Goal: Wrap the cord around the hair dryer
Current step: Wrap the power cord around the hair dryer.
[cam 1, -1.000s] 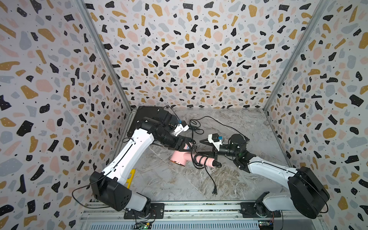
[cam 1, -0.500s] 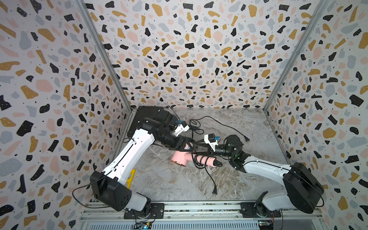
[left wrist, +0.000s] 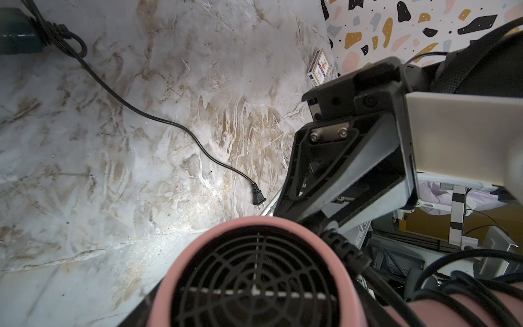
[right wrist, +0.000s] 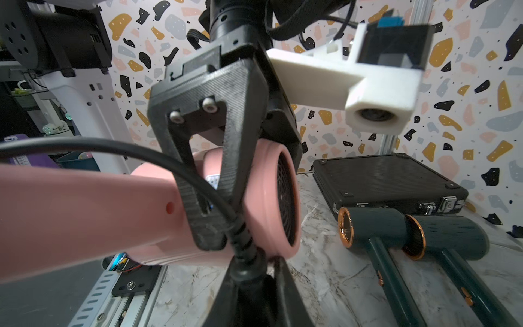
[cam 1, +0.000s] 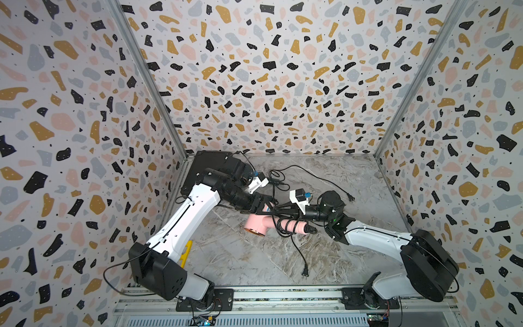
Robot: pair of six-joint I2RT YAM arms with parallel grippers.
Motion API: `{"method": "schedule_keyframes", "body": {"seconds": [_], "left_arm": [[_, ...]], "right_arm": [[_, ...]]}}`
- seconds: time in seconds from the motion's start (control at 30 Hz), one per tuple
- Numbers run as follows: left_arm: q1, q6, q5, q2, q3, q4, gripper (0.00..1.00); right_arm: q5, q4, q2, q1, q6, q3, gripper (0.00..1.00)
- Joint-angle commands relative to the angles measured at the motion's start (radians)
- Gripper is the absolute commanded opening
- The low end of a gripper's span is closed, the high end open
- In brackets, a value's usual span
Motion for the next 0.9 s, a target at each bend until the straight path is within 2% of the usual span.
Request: {"method": "schedule_keyframes", "body": {"seconds": [0.0,0.07,0.23,0.5,0.67,0.87], "left_arm": [[0.015,-0.092,0.058,-0.037,-0.020,0.131,0.00],[0.038,-0.174,0.068,-0.055,-0.044,0.228,0.00],[0.113,-0.487,0.079,-0.106,-0.180,0.588,0.00],[0.132,-0.765,-0.025,-0.075,-0.312,0.904,0.00],[0.132,-0.809,-0.188,-0.094,-0.356,0.917,0.00],[0.133,-0.813,-0.384,-0.092,-0.381,0.898,0.00]], "right_arm": [[0.006,0.000,-0.033,-0.013,0.007,-0.023,0.00],[0.024,0.020,-0.040,-0.030,0.040,-0.049,0.00],[0.054,0.153,-0.058,-0.062,0.137,-0.149,0.00],[0.169,0.276,-0.046,-0.061,0.202,-0.236,0.00],[0.201,0.293,-0.050,-0.062,0.230,-0.252,0.00],[0.260,0.080,-0.146,-0.047,0.133,-0.245,0.00]]}}
